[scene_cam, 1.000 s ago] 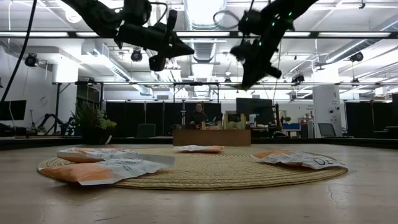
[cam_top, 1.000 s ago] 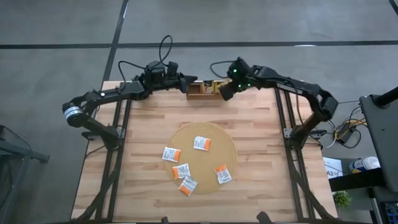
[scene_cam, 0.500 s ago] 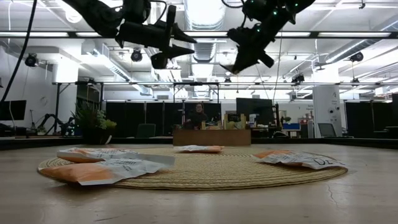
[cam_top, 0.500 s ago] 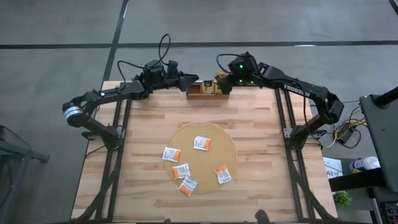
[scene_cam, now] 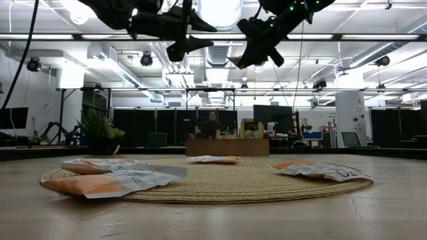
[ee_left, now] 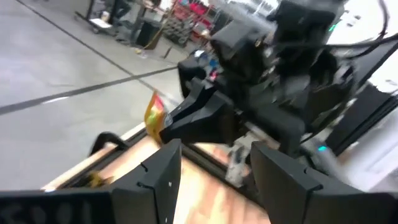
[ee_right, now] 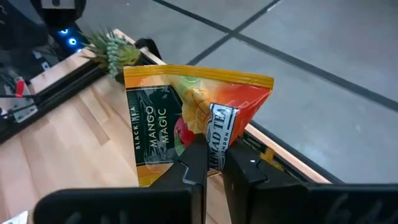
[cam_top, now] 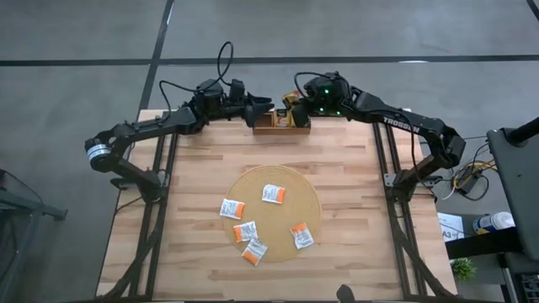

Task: Pick & Place Tea
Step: Put the red tea bag into the middle section of the wooden organizer

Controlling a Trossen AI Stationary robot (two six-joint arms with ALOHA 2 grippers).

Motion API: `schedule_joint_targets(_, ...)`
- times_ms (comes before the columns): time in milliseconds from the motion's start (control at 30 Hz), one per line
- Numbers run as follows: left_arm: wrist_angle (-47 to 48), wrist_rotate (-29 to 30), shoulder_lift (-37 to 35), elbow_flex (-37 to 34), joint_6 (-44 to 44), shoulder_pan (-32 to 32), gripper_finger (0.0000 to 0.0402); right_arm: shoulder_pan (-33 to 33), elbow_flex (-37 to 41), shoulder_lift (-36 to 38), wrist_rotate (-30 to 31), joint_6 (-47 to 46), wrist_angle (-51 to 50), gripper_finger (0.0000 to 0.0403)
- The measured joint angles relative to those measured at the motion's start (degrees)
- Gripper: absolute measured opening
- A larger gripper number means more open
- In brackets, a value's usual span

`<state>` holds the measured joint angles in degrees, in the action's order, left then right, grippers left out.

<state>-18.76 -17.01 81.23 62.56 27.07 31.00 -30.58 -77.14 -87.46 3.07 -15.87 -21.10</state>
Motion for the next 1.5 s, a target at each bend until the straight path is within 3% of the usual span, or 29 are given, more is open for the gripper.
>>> schedule_joint_targets(200,5.83,3.11,0.27,1.91,-3.46,-1.48,0.0187,1.12,-0.51,0.0,0.12,1.51,1.19,0.0023)
schedule_joint_targets(700,6.09,6.5,0.39,2.03,-3.41,-2.75,0.0187,6.14,-3.35,0.11,7.2,11.98,4.12,0.0023)
schedule_joint_targets(1500,5.94,7.08,0.46,3.19,-3.28,-3.1,0.018,10.48,-4.23,0.09,8.92,18.03,4.41,0.0023)
